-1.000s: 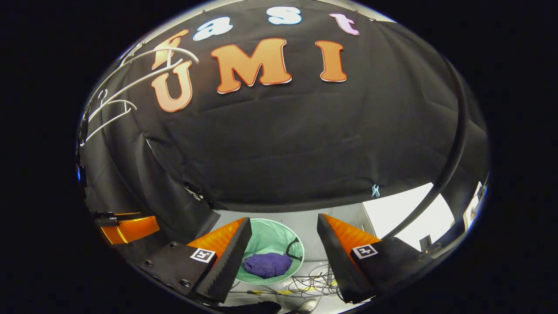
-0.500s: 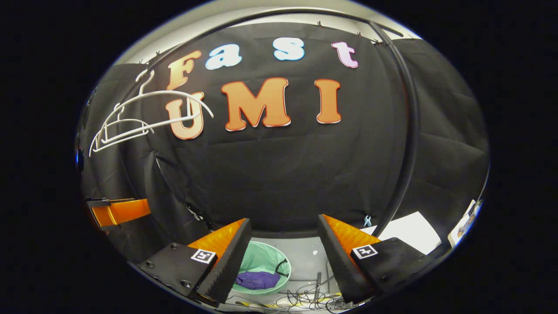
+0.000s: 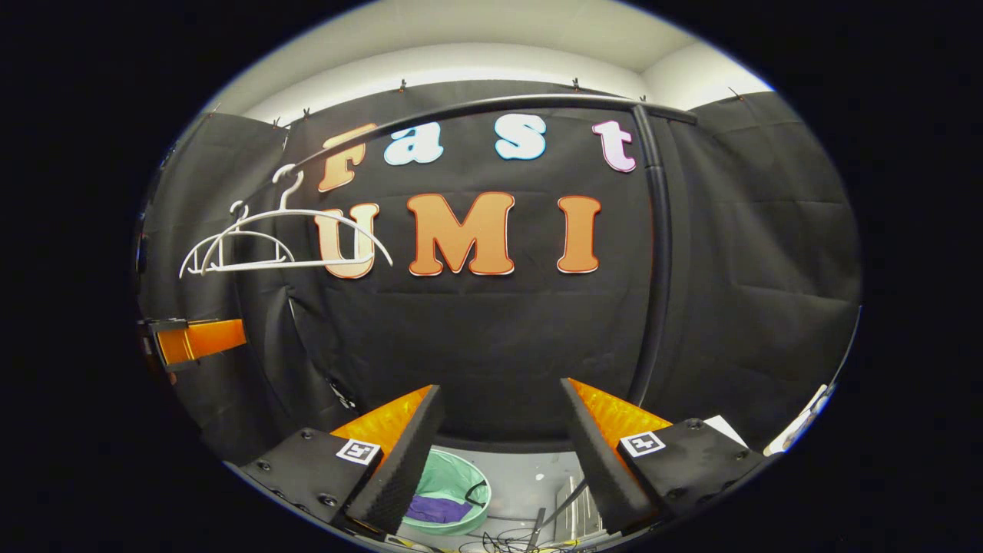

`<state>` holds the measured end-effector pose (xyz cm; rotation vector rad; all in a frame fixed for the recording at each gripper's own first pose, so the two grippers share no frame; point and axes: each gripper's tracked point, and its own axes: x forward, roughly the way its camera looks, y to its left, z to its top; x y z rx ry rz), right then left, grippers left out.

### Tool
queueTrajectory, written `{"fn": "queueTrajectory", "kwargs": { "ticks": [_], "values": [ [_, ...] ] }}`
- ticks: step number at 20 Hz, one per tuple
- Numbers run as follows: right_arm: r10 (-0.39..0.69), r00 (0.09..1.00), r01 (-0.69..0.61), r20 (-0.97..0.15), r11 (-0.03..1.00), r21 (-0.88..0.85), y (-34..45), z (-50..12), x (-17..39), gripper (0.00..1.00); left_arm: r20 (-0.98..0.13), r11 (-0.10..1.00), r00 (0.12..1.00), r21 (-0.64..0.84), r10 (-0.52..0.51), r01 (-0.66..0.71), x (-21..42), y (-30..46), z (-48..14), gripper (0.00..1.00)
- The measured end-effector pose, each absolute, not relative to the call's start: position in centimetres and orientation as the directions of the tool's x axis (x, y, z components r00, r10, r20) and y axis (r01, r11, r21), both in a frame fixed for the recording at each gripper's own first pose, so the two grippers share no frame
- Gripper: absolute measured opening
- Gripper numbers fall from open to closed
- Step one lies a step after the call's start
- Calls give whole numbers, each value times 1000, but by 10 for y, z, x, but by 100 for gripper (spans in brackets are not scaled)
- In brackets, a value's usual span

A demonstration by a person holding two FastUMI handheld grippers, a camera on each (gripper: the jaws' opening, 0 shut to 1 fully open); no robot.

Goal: Grasp the clothes on the hanger with both hands and then place them into the laundry hamper below.

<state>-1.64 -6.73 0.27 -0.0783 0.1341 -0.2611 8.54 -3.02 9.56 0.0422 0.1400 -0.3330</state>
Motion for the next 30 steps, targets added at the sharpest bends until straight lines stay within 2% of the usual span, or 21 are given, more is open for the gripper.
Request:
{"fn": "queueTrajectory", "kwargs": {
  "ticks": [2, 8, 10, 12, 16, 17, 19, 20, 22, 24, 26, 28, 30],
  "values": [
    [-257, 960, 248, -115, 965, -84, -76, 5, -18, 98, -92, 949, 945, 17, -313, 316, 77, -24, 116, 93],
    [-307, 949, 303, -69, 950, -69, -114, 26, -59, 100, 31, 955, 955, 26, -295, 294, 71, -22, 167, 92],
    [-343, 938, 339, -56, 938, -69, -127, 33, -74, 95, 53, 954, 952, 5, -301, 301, 71, -28, 173, 92],
    [-374, 926, 371, -44, 926, -66, -138, 38, -88, 89, 57, 947, 946, -20, -318, 320, 69, -35, 175, 92],
    [-419, 908, 416, -34, 907, -62, -150, 41, -110, 89, 37, 932, 933, -51, -358, 360, 64, -48, 170, 92],
    [-427, 904, 425, -32, 903, -61, -151, 42, -114, 89, 33, 927, 928, -56, -370, 372, 63, -50, 169, 95],
    [-441, 897, 440, -22, 896, -56, -146, 44, -115, 89, 27, 921, 923, -57, -384, 385, 63, -48, 170, 92],
    [-448, 894, 446, -14, 893, -55, -144, 46, -116, 98, 30, 920, 921, -52, -388, 389, 66, -44, 172, 95],
    [-465, 885, 464, 1, 884, -57, -138, 48, -113, 98, 39, 920, 921, -42, -388, 389, 72, -33, 176, 92],
    [-476, 879, 476, 4, 878, -58, -130, 50, -108, 98, 37, 925, 926, -37, -376, 377, 77, -14, 179, 95],
    [-468, 883, 468, 8, 882, -62, -115, 51, -101, 98, 36, 932, 933, -37, -358, 359, 79, 11, 180, 92],
    [-467, 884, 467, 18, 882, -70, -101, 52, -94, 98, 32, 941, 941, -30, -336, 337, 80, 36, 180, 95],
    [-459, 888, 460, 24, 885, -74, -87, 50, -87, 98, 40, 948, 948, -21, -315, 316, 80, 60, 182, 92]
  ]
}}
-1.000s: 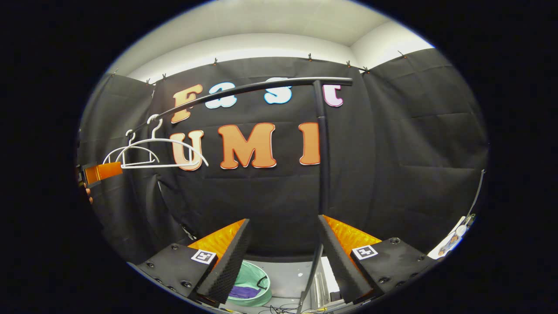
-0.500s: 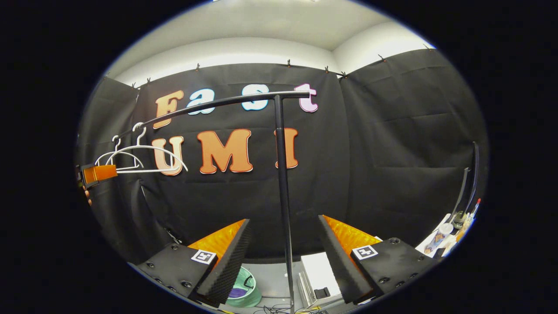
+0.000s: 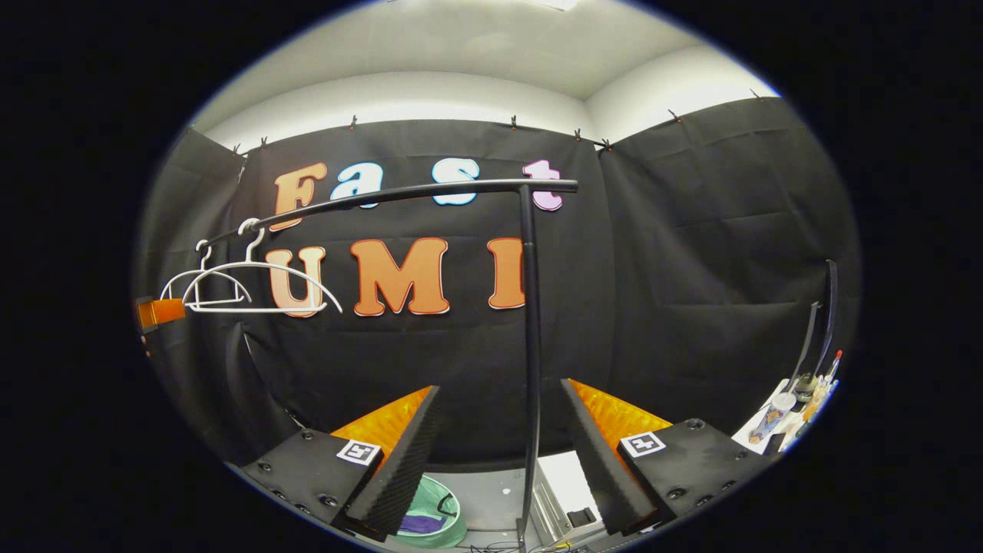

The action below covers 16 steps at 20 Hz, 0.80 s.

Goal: Grasp the clothes on the hanger with both hands and then place them into the laundry hamper below.

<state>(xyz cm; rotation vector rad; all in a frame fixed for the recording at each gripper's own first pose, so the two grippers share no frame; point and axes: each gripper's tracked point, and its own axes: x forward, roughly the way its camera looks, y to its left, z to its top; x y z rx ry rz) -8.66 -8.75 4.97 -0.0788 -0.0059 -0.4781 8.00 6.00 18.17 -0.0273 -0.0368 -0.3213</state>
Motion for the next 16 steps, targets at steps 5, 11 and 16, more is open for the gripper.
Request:
{"fn": "queueTrajectory", "kwargs": {
  "ticks": [5, 11, 16],
  "values": [
    [-437, 899, 437, 14, 896, -82, -64, 45, -66, 98, 41, 965, 964, -8, -263, 264, 86, 105, 177, 95],
    [-413, 910, 414, 29, 906, -84, -48, 62, -45, 98, 47, 976, 978, -58, -206, 208, 97, 141, 177, 92],
    [-433, 901, 434, 35, 896, -98, -49, 63, -43, 89, 24, 974, 977, -69, -213, 215, 101, 144, 169, 92]
  ]
}}
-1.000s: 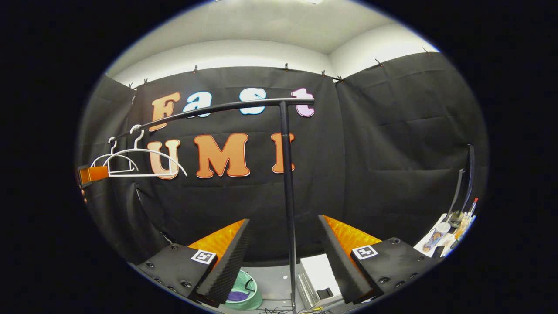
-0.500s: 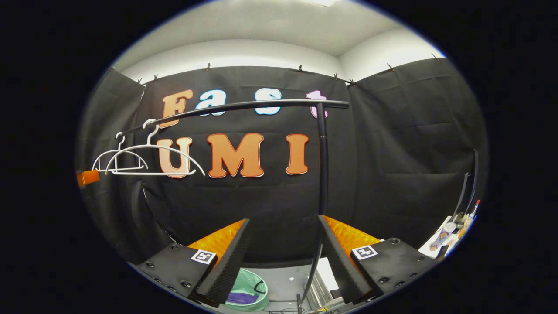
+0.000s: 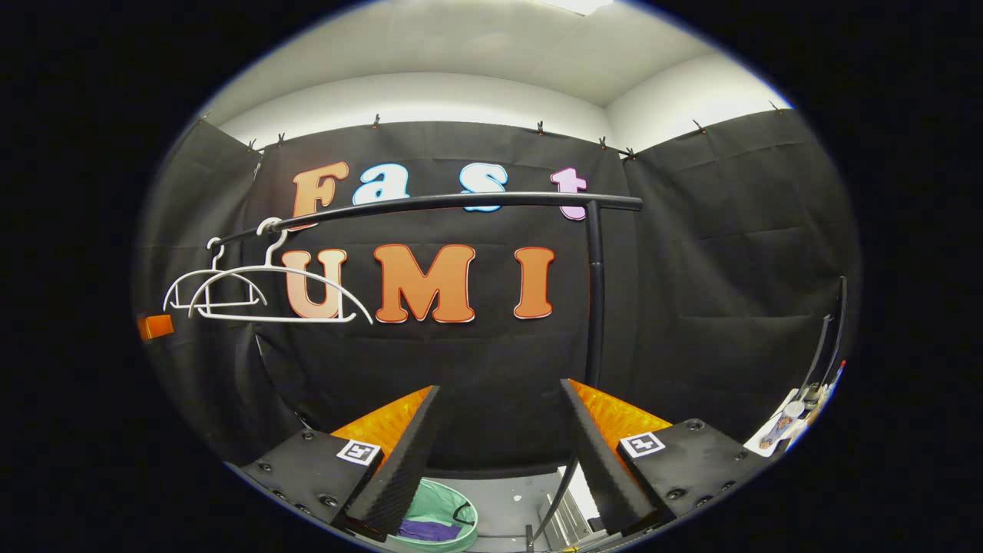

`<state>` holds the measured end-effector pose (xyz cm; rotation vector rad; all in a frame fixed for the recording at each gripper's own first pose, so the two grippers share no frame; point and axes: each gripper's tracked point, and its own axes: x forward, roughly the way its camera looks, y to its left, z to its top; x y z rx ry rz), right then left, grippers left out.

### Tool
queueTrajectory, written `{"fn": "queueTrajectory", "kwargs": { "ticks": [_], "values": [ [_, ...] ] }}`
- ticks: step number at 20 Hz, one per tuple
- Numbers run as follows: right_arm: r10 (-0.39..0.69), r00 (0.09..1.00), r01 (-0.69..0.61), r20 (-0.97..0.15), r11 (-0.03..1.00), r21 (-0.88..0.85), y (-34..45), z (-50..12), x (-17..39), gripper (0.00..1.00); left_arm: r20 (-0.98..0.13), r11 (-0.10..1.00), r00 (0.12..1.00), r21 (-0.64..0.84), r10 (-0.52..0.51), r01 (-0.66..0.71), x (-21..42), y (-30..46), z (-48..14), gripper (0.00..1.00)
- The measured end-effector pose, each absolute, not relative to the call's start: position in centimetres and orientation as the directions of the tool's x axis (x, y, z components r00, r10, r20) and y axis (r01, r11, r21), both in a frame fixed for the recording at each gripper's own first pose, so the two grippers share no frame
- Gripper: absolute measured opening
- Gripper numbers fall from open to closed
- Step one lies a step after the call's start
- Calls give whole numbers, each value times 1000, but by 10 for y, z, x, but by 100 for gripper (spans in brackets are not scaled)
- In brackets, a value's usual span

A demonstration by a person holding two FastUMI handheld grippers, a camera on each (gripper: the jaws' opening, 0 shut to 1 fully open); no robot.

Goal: Grasp the clothes on the hanger with both hands and then place them into the laundry hamper below.

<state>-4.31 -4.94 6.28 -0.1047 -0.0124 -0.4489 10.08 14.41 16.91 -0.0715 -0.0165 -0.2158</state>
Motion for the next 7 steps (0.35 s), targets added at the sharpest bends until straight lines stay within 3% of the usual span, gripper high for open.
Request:
{"fn": "queueTrajectory", "kwargs": {
  "ticks": [1, 7],
  "values": [
    [-439, 898, 440, 34, 893, -96, -51, 61, -45, 89, 22, 973, 975, -63, -221, 222, 102, 142, 168, 95],
    [-470, 882, 472, 41, 878, -80, -56, 61, -53, 89, 13, 970, 971, -52, -238, 238, 109, 138, 159, 92]
  ]
}}
